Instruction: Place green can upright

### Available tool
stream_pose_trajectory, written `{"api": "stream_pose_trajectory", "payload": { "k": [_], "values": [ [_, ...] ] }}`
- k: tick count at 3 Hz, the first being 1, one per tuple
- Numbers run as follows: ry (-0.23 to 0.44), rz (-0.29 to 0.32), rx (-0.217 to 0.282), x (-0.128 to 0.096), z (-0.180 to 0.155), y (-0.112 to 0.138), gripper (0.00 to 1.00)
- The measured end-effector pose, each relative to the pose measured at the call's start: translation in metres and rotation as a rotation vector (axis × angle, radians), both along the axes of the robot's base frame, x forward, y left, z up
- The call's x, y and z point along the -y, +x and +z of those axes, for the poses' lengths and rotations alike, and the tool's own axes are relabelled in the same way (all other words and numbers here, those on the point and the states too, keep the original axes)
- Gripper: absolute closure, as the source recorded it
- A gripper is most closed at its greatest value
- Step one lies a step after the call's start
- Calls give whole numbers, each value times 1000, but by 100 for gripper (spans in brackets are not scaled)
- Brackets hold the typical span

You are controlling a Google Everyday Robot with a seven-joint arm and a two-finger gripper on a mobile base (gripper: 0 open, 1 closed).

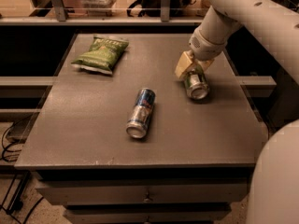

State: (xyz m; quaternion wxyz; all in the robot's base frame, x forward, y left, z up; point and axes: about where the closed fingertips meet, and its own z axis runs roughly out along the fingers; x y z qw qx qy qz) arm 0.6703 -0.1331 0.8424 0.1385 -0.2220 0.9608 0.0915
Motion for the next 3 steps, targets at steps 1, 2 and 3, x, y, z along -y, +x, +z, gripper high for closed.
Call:
{"api": "stream_pose_trajectory", "payload": {
  "k": [1, 2, 3],
  "values": [
    [-2, -1, 4, 1, 0, 0, 88],
    [23, 55, 97, 2, 32, -10, 100],
    [110, 167, 229, -1, 75, -25, 100]
  ]
}}
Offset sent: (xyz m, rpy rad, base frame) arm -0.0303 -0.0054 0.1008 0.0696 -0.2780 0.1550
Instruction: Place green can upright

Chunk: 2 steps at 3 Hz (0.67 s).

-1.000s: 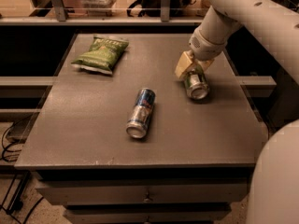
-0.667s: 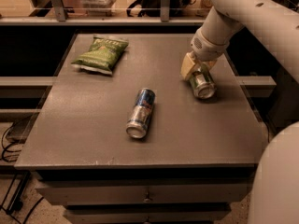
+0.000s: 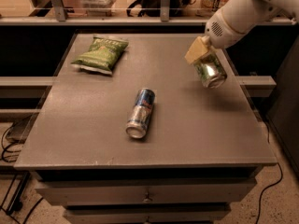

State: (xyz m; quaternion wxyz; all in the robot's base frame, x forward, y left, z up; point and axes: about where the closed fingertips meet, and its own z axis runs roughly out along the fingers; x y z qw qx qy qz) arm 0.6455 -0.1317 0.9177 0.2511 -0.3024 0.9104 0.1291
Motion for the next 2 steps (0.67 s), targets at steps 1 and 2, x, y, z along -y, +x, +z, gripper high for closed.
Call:
{"api": "stream_pose_trajectory", "payload": {
  "k": [1, 2],
  "values": [
    [96, 136, 129, -9, 35, -22, 100],
    [177, 239, 276, -19, 61, -48, 100]
  ]
}}
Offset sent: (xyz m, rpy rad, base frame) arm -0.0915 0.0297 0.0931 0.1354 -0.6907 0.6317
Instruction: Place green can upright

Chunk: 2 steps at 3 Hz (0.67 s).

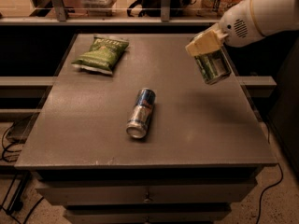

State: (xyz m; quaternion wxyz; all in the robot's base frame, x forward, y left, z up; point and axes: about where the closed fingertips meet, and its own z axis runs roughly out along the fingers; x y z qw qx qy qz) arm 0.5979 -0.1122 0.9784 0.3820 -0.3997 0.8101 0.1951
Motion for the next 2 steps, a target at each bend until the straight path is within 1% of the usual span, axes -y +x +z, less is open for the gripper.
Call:
{"api": "stream_pose_trajectory", "payload": {
  "k": [1, 2],
  "values": [
    [93, 148, 116, -17, 23, -26, 100],
    [67, 230, 175, -27, 26, -35, 100]
  ]
}}
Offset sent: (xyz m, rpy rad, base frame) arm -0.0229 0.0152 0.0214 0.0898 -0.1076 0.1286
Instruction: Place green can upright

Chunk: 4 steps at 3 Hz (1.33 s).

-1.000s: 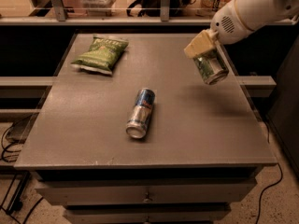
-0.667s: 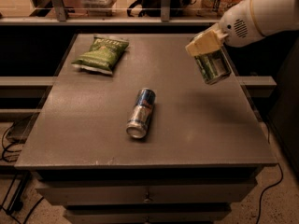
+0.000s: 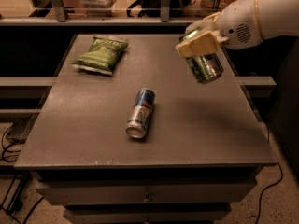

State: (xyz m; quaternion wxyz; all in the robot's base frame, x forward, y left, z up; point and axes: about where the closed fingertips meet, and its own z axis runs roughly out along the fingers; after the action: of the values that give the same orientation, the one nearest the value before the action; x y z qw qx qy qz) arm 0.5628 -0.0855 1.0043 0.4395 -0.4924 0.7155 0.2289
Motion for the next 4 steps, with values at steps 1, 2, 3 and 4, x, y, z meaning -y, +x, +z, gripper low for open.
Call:
{"api": "stream_pose_trajectory", "payload": {
  "k": [1, 2, 3, 4],
  "values": [
    [-59, 73, 45, -11, -6, -4, 100],
    [-101, 197, 124, -27, -14, -15, 100],
    [-121, 308, 237, -41, -20, -29, 100],
    [-136, 358, 367, -51, -22, -40, 100]
  ]
}}
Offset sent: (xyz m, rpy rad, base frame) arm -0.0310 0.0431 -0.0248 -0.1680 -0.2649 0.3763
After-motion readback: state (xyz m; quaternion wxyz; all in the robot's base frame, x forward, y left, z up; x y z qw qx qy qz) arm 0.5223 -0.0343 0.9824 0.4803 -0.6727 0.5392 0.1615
